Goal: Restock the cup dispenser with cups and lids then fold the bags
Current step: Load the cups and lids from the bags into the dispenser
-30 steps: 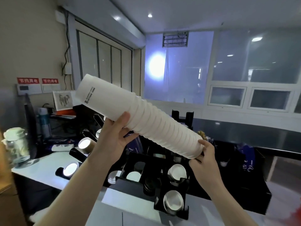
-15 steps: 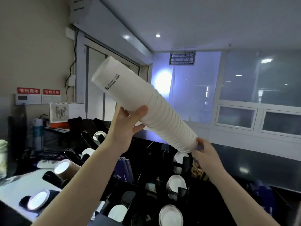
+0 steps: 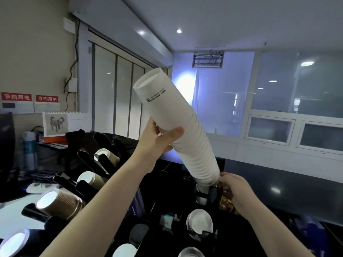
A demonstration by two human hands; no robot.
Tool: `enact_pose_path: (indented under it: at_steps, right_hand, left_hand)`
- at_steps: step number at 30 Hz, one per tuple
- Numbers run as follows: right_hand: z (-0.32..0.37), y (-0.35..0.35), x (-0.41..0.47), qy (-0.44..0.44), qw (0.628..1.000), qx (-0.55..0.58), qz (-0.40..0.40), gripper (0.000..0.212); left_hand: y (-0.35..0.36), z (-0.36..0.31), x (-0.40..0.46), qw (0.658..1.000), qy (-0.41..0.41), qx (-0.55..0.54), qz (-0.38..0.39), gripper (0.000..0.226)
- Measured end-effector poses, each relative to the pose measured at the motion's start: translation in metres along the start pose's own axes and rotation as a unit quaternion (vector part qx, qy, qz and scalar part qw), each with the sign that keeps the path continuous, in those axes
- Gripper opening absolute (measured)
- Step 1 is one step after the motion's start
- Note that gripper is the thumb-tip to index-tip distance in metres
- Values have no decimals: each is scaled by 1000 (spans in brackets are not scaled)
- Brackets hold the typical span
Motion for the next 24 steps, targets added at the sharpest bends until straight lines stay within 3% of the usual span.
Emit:
enact_pose_path:
  at_steps: [4,6,10,17,24]
  right_hand:
    - [-8,-2,7,23,999,22,-40,11]
    - [-14,-4,9,58,996,25,-65,18]
    - [-16,-5,8,66,994,-49,-75,16]
    - [-20,4,5,101,986,-115,-62,72]
    - [-25,8,-1,110,988,-91,-59,63]
  left_hand:
    - [3,-1,14,1000,-3,9,18,60]
    - [5,-2,18,1000,3,17,26,56]
    - [8,-2,23,999,13,38,36,49]
    - [20,30,30,995,-9,77,65,56]
    - [37,67,24,987,-28,106,114,69]
Point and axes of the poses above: each hand's wrist, its own x-axis towards the middle knuckle, its own y-axis out of the palm, z = x × y, the point moved 4 cm from there along x, towards the middle knuckle, and after that the axes turned 5 degrees about -y, right-handed, at the moved point
